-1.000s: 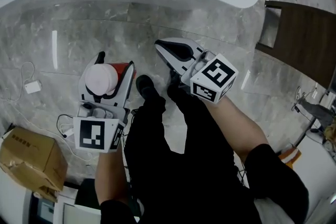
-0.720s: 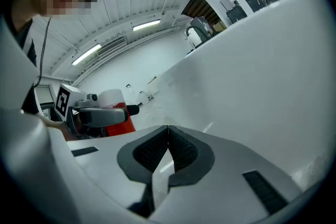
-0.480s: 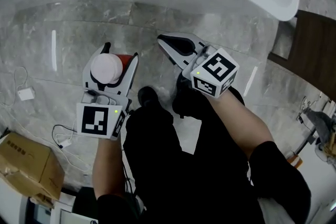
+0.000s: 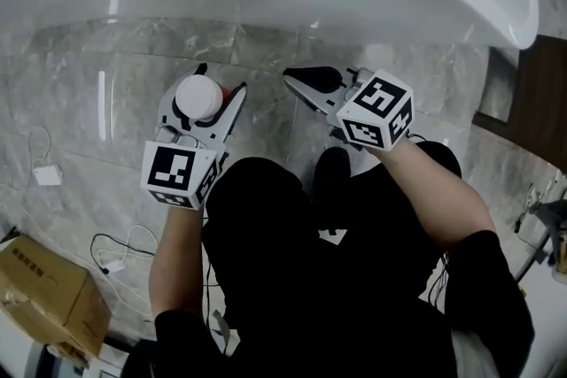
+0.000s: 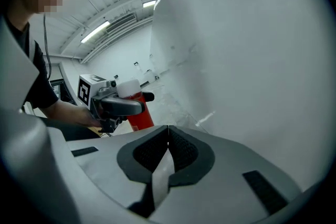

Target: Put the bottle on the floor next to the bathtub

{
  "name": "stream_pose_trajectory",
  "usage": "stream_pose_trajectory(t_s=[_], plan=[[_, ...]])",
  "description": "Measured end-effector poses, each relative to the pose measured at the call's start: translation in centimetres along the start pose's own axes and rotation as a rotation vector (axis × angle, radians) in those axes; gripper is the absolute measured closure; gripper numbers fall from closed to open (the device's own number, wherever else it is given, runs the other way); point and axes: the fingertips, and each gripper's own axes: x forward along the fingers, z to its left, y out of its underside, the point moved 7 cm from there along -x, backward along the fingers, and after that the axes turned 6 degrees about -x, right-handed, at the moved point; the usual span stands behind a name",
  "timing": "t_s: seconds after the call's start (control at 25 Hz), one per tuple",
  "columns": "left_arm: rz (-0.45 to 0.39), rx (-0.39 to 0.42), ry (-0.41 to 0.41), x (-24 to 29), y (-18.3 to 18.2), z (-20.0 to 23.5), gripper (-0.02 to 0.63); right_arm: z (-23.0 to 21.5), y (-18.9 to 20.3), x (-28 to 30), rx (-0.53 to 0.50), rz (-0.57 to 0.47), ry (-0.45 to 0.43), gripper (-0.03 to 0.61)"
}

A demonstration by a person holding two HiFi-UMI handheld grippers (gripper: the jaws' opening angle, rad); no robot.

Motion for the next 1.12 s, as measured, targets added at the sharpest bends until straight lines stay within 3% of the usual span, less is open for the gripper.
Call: stream_pose_trajectory(t_s=[0.12,0.32,0.72,1.12], plan=[[0.023,0.036,0.012,2.1,1.7,1.1,0.321,-1.4,-0.1,0.3,-0.03,-0.002,0.003,0.551],[0.061,0.024,0.02,6.0,4.5,3.2,0.321,-2.5,-1.4,-0.4,-0.086,-0.019,0.02,0.551],[0.169,0.04,0.072,13.3,9.1,3.2,0.321,-1.8,0.4,-2.0,-0.16,0.078,0.046,0.549],[0.229,0.077,0.072,18.7,11.2,3.8,0.321,-1.0,1.3,-3.3,-0.164,0.094,0.056,0.551]])
